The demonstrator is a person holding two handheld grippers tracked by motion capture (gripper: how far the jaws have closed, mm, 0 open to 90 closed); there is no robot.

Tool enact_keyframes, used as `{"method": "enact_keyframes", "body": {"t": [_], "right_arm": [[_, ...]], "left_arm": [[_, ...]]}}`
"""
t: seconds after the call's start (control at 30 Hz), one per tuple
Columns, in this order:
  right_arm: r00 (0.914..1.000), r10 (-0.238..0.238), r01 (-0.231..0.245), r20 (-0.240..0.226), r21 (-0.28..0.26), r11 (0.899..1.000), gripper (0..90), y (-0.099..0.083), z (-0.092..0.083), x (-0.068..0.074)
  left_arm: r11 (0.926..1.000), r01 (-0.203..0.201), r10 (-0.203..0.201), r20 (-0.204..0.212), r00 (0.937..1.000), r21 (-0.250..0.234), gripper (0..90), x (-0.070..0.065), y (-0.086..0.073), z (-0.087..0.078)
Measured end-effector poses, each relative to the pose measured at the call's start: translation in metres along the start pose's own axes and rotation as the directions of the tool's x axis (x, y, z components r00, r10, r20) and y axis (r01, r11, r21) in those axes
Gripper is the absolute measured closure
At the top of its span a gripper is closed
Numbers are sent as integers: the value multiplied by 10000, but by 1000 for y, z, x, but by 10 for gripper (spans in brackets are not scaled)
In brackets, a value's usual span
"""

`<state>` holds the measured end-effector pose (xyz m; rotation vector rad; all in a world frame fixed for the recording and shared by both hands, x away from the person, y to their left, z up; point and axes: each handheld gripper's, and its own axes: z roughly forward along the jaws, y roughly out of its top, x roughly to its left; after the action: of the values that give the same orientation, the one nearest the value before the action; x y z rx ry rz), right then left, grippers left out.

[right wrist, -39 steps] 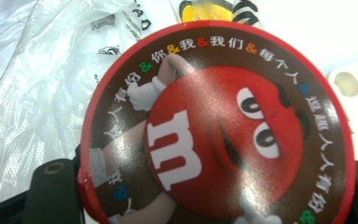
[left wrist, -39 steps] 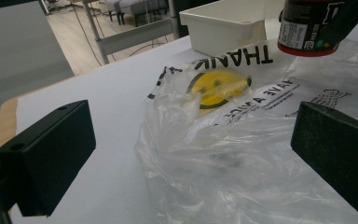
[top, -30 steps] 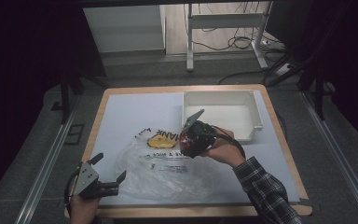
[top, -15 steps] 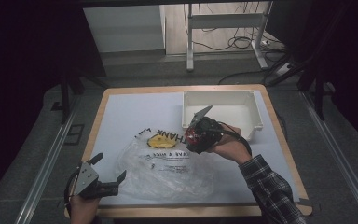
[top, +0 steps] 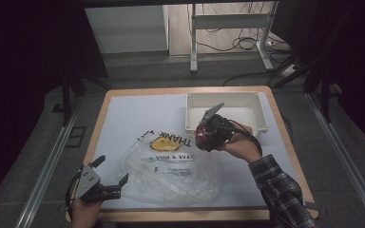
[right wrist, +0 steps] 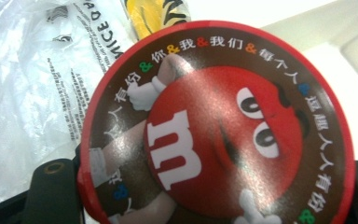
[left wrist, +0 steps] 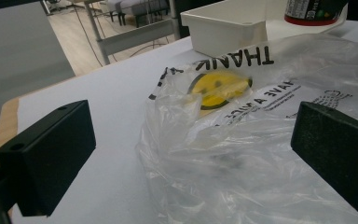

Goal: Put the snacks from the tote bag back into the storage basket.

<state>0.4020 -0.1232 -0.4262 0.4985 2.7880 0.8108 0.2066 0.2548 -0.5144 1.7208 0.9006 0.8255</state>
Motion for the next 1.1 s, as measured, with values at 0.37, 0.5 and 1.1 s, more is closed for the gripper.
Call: {"method": "enact_keyframes", "body": {"t": [0.37, 0.5, 1.1], "right_arm": [[9999, 31, -30, 135, -61, 10000, 257, -1, -2, -11], [10000, 16, -15, 78, -96, 10000, 257, -3, 1, -14], [9995, 230, -230, 211, -10, 9997, 257, -5, 10, -35]], "left_arm": [[10000, -3, 3, -11, 10000, -7, 0, 0, 0, 0], [10000, 0, 0, -5, 10000, -12, 0, 0, 0, 0], [10000, -22, 22, -7, 10000, -14, 0, 0, 0, 0]]}}
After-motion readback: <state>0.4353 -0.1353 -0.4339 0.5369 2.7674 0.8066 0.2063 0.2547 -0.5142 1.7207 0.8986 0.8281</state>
